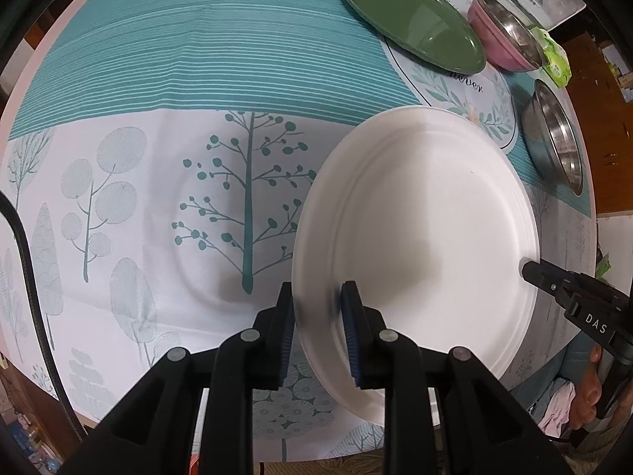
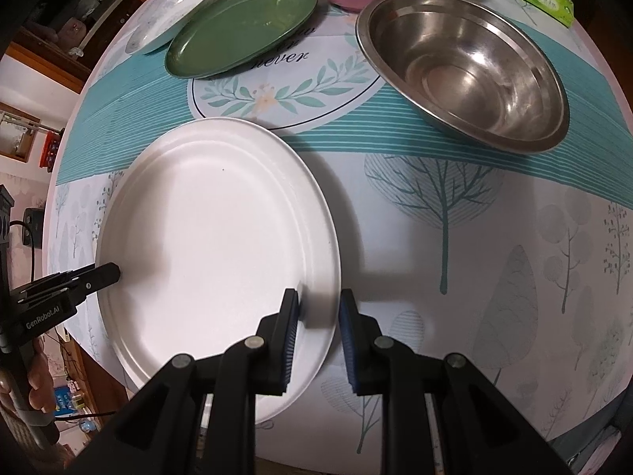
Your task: Organize plates and bowls
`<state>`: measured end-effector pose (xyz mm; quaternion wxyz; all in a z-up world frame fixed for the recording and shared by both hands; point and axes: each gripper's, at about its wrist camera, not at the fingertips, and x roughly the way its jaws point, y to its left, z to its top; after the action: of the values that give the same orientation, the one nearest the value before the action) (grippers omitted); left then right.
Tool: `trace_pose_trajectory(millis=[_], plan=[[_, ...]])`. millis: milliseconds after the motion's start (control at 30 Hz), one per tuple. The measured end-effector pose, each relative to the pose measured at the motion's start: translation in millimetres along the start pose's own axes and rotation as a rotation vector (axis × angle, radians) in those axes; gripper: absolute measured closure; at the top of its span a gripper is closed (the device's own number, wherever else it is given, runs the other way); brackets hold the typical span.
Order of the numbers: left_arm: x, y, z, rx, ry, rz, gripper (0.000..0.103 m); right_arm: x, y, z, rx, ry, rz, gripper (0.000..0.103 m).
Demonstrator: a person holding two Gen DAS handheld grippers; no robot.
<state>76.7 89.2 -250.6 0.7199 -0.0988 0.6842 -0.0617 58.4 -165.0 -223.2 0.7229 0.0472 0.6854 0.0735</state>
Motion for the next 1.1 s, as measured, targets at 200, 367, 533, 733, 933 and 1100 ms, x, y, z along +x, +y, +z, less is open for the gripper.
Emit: trace_pose_trajectory(millis=[200, 367, 533, 733, 933, 1100], plan=[[2.4, -0.2, 2.2, -0.002, 0.012, 0.002, 0.082, 5.3, 1.9, -1.1, -0.004, 0.011, -0.001, 0.082], [4.8, -1.7, 3.1, -0.001, 0.013, 0.017, 0.081, 9.5, 2.9, -0.2, -0.010, 0.018, 0.003, 0.082], [7.0, -3.7, 3.4, -0.004, 0.012, 0.016, 0.079, 12.4, 3.4, 0.9, -0.017, 0.023, 0.001, 0.081], [0.2, -5.7, 2.5, -0.004, -0.023, 0.022, 0.046, 12.4, 1.7, 1.4, -0.014, 0.022, 0.006, 0.077], [-9.4, -9.3, 6.0, -0.002, -0.053, 0.030, 0.041, 11.5, -3.1, 1.1, 0.000, 0.027, 0.025, 0.071], [-15.7, -10.5, 5.7, -0.013, -0.068, 0.032, 0.036, 7.0, -7.3, -0.4, 0.008, 0.023, 0.042, 0.071]])
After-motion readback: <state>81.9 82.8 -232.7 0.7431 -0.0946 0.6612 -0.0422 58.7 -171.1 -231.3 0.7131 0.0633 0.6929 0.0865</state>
